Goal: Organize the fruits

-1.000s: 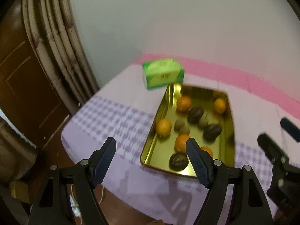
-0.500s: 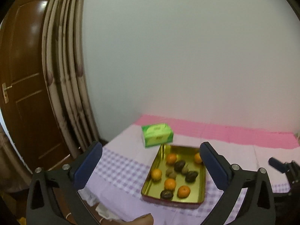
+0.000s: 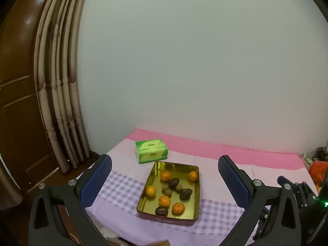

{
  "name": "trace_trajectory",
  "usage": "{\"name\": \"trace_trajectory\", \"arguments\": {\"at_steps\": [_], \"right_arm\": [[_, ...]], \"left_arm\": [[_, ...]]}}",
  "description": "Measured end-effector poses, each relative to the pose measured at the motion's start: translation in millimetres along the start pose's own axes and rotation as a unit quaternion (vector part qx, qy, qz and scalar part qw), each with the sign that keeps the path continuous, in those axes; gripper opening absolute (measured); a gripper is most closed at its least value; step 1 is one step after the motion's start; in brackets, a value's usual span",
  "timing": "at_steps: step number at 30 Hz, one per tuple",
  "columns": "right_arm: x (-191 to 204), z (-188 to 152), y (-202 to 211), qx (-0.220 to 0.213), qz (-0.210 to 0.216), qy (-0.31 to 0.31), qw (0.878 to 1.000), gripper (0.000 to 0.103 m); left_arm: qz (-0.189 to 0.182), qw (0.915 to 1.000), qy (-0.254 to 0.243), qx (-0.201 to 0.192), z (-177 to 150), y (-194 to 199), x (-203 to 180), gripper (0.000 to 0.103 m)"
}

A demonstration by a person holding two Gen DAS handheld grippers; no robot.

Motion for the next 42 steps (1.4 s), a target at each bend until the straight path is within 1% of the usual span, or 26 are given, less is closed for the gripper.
{"name": "trace_trajectory", "arguments": {"at_steps": [5,11,13,16,20,27,34,42], "right_arm": [[2.0,-2.6,-0.7,0.006,0.001,0.002,1.0,0.09],[7.1,-2.6,0.1,0.004,-0.001,0.007,1.0,0.091],[7.5,-3.4,0.8,0.004,-0.002,0.004,1.0,0.093],[9.2,-3.9,0.8,0.001,-0.008,0.003,1.0,0.094],[14.7,-2.7,4.1,-0.011,-0.025,0.012,1.0,0.095],[24.5,2.8,12.3,-0.032,-0.049,0.027,0.998,0.099],[21.2,10.5,16.5,-0.038,-0.076,0.009,0.996,0.101],[18.2,21.0,16.2,-0.034,-0.093,-0.011,0.995,0.102]], "left_arm": [[0.005,0.9999,-0.009,0.008,-5.9,-7.0,-3.1,0.103],[0.019,0.9996,-0.01,0.019,-14.7,-18.6,0.1,0.103],[0.024,0.9994,-0.007,0.024,-19.0,-24.2,2.8,0.103],[0.027,0.9991,-0.001,0.033,-26.3,-31.8,7.6,0.103],[0.032,0.9987,0.002,0.04,-33.3,-39.4,12.5,0.103],[0.042,0.9985,0.007,0.034,-36.2,-41.9,17.8,0.103],[0.047,0.9982,0.011,0.035,-39.6,-46.5,18.3,0.103],[0.045,0.9982,0.015,0.036,-41.9,-48.0,20.8,0.103]]}}
Point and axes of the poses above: each gripper's, at about its wrist camera, not at the fingertips, and y roughly against the way its jaws point, x to its left, z to its top, the point moved 9 cm from there along -y, roughly the way its jaws point, and after that the axes turned 12 degrees about x, right-handed, at the moved point
